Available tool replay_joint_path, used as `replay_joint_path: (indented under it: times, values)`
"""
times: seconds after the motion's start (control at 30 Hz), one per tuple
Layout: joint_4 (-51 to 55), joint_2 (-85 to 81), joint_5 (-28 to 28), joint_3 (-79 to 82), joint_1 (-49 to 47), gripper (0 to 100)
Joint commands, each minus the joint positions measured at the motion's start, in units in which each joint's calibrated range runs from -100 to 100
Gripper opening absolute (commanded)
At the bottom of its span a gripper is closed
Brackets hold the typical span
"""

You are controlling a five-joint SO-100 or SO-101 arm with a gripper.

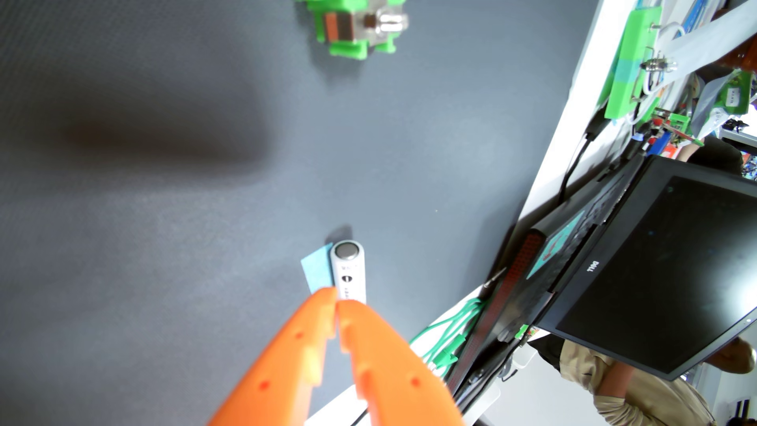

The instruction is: Insert Battery

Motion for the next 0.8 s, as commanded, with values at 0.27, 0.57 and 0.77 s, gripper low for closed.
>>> replay_joint_path:
  times: [0.27,0.57,0.77]
  values:
    - [0.70,-0.08,0.29,-0.33,-0.19,2]
    - [-0.66,-0.08,0.03,0.03,-0.19,2]
    - [-3.71,-0.08,0.03,0.48,3.11,2]
